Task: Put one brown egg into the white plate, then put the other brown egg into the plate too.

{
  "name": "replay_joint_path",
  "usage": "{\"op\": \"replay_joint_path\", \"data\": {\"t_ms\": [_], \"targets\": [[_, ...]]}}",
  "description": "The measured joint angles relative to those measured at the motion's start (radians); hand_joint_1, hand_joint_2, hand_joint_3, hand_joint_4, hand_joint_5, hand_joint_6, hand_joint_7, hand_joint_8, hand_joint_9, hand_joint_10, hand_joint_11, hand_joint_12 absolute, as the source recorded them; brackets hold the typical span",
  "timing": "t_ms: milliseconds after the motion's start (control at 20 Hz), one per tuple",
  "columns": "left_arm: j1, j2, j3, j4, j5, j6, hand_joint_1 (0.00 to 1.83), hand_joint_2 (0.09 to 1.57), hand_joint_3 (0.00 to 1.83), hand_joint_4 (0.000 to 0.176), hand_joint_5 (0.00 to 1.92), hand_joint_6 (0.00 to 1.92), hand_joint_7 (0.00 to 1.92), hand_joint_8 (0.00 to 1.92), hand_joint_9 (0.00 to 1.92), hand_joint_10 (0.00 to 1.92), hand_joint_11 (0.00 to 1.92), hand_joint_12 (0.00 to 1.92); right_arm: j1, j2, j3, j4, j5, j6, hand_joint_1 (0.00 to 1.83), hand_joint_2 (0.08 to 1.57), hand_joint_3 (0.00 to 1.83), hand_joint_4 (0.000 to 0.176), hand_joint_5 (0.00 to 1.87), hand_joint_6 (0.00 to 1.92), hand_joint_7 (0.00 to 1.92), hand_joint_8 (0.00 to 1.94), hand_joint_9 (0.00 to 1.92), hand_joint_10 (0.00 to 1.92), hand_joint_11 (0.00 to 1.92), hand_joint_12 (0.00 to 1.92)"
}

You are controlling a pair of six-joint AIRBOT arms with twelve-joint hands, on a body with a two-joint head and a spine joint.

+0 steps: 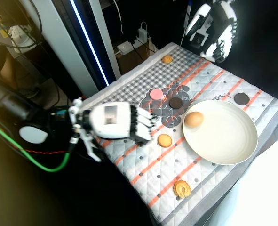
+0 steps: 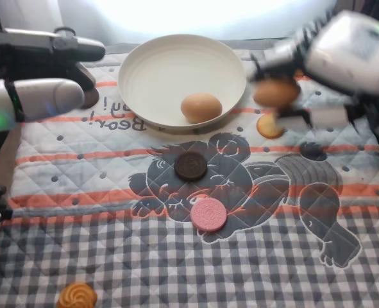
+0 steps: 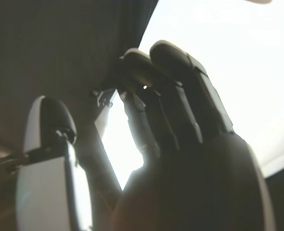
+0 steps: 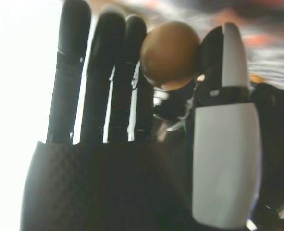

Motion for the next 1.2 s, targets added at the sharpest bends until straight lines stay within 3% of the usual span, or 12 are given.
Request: {"op": "replay_joint_path", "data": {"t_ms": [100,250,300,350,450,500,600,650,950,1050,1100,1200], "targets": [[0.004,0.0,0.0,0.004,-0.045,-0.038,0.92,0.96,0.0,0.0,0.91,0.01,0.7,1.19,0.72,1.48,0.63,1.74,0.08,-0.083,0.085,0.0,-0.044,0.0,1.37,1.06,0.01,0.0,1.0,0.82,1.09,0.76,1.11,0.97,1.0,1.16],[0.004,-0.017,0.011,-0.003,-0.098,-0.039,0.97,0.95,0.0,0.0,0.92,0.01,0.7,1.22,0.69,1.51,0.57,1.79,0.133,-0.181,0.178,-0.016,-0.135,0.001,1.39,1.05,0.0,0.0,1.0,0.85,1.16,0.57,1.14,0.95,0.99,1.12],[0.004,-0.028,0.012,-0.018,-0.105,-0.04,1.01,0.96,0.0,0.0,0.91,0.01,0.7,1.24,0.65,1.53,0.51,1.81,0.15,-0.214,0.214,-0.018,-0.172,0.001,1.25,1.13,0.0,0.0,0.88,0.96,1.04,1.07,0.93,0.7,0.68,1.43],[0.004,-0.035,0.016,-0.019,-0.106,-0.04,0.99,0.97,0.01,0.0,0.91,0.0,0.7,1.25,0.65,1.53,0.51,1.8,0.159,-0.235,0.24,-0.011,-0.198,0.002,0.87,1.1,0.0,0.0,0.67,0.33,0.74,0.55,0.83,0.65,0.62,1.43],[0.004,-0.036,0.02,-0.023,-0.106,-0.042,0.96,0.98,0.01,0.0,0.91,0.01,0.7,1.25,0.66,1.52,0.52,1.79,0.163,-0.248,0.264,-0.013,-0.227,0.0,0.72,1.08,0.0,0.002,0.6,0.09,0.68,0.23,0.78,0.55,0.5,1.37],[0.006,-0.036,0.024,-0.041,-0.117,-0.043,0.94,0.98,0.0,0.0,0.94,0.02,0.74,1.23,0.7,1.52,0.56,1.77,0.162,-0.248,0.267,-0.013,-0.248,0.0,0.22,1.13,0.0,0.082,0.23,0.0,0.37,0.01,0.46,0.09,0.19,1.02],[0.033,-0.036,0.025,-0.087,-0.154,-0.047,0.95,0.99,0.0,0.0,0.92,0.01,0.72,1.21,0.7,1.49,0.57,1.73,0.162,-0.246,0.267,-0.013,-0.252,-0.002,0.04,1.14,0.0,0.121,0.09,0.0,0.19,0.0,0.24,0.02,0.04,0.93],[0.059,-0.036,0.025,-0.109,-0.182,-0.064,0.91,1.01,0.0,0.0,0.9,0.0,0.7,1.22,0.65,1.5,0.44,1.79,0.162,-0.243,0.256,-0.001,-0.248,-0.002,0.0,1.11,0.0,0.162,0.01,0.0,0.07,0.01,0.09,0.01,0.0,0.53],[0.131,-0.032,0.019,-0.169,-0.333,-0.162,0.87,1.07,0.01,0.0,0.82,0.0,0.6,1.37,0.56,1.53,0.31,1.73,0.062,-0.04,0.04,0.147,0.056,-0.003,0.0,1.1,0.01,0.176,0.07,0.02,0.11,0.01,0.09,0.01,0.02,0.08],[0.156,-0.027,0.001,-0.186,-0.4,-0.189,0.81,1.11,0.01,0.0,0.75,0.0,0.53,1.39,0.51,1.59,0.33,1.77,-0.037,0.045,-0.046,0.208,0.179,-0.006,0.0,1.18,0.01,0.145,0.07,0.0,0.13,0.01,0.11,0.01,0.01,0.09],[0.167,-0.027,-0.009,-0.182,-0.449,-0.194,0.76,1.13,0.01,0.0,0.69,0.0,0.45,1.2,0.42,1.42,0.19,1.73,-0.079,0.074,-0.095,0.222,0.248,-0.006,0.01,1.16,0.0,0.109,0.08,0.0,0.16,0.01,0.14,0.02,0.04,0.1],[0.189,-0.03,-0.026,-0.161,-0.513,-0.196,0.52,1.18,0.0,0.0,0.4,0.0,0.37,0.55,0.21,0.93,0.01,1.57,-0.134,0.097,-0.145,0.228,0.367,-0.005,0.14,1.19,0.0,0.124,0.15,0.01,0.2,0.01,0.18,0.01,0.09,0.14]]}}
